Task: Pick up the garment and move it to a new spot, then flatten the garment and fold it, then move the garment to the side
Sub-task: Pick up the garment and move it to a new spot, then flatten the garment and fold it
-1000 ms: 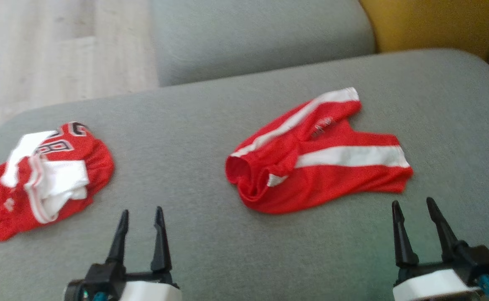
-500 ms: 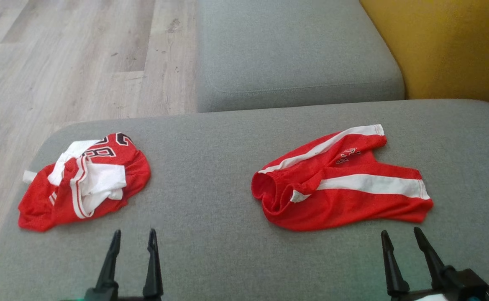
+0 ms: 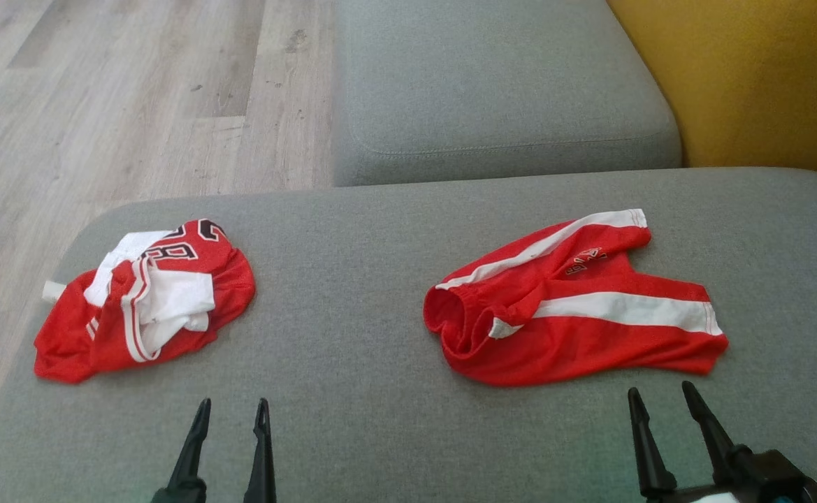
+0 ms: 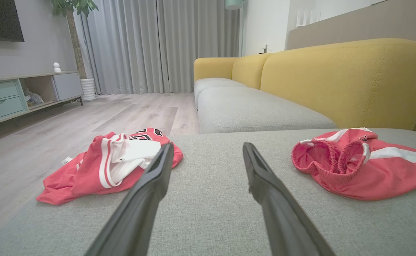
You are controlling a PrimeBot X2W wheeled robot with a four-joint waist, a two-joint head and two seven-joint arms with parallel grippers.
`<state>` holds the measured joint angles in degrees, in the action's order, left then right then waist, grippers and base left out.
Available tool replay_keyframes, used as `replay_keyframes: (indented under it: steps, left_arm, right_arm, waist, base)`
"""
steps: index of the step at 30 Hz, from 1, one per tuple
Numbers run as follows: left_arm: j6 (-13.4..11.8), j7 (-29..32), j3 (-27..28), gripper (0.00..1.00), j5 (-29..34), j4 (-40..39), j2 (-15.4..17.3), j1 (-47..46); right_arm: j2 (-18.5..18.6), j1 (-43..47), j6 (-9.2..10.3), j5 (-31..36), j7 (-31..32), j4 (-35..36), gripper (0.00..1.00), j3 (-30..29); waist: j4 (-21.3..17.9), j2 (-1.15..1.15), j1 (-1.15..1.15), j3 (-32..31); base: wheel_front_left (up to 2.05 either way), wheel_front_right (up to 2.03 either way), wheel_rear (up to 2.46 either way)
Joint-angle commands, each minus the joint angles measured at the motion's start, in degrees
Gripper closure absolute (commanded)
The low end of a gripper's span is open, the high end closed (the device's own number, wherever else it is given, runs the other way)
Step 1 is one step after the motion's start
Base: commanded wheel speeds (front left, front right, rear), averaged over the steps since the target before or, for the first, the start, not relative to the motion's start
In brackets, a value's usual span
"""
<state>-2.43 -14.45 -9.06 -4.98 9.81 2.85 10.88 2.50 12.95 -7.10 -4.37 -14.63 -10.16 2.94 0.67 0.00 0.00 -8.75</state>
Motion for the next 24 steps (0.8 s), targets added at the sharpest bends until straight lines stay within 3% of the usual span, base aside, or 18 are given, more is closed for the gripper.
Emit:
replay_keyframes:
  steps: [1,9,14,18,24]
  left_arm:
    - [0.2,-0.5,2.2,0.00,0.3,-1.6,0.0,-2.8]
    - [0.5,-0.5,1.9,0.00,-0.7,-0.2,0.0,-3.0]
    - [1.7,-0.5,-1.0,0.00,-1.1,2.2,0.0,-5.2]
    - [1.1,-0.5,-6.0,0.00,-3.7,5.2,0.0,-9.5]
    - [0.5,-0.5,-17.9,0.00,-6.2,11.9,0.0,-19.2]
  right_arm:
    - [0.7,-2.2,-0.39,0.0,-0.4,2.0,0.00,1.3]
    - [1.0,-2.2,-0.39,-0.3,-0.4,2.0,0.00,1.7]
    - [1.4,-2.9,-0.39,-0.4,-0.4,2.1,0.00,1.9]
    - [1.6,-4.4,-0.39,-1.3,-0.4,2.2,0.00,2.4]
    - [2.1,-7.0,-0.39,-1.8,-0.4,2.9,0.00,4.7]
  waist:
    - [0.0,0.00,0.00,0.0]
    - [-0.5,0.00,0.00,0.6]
    - [-2.1,0.00,0.00,2.2]
    - [-4.8,0.00,0.00,4.6]
    - [-10.4,0.00,0.00,8.6]
  base:
    - [0.00,0.00,0.00]
    - [0.00,0.00,0.00]
    - [0.00,0.00,0.00]
    - [0.00,0.00,0.00]
    - [0.00,0.00,0.00]
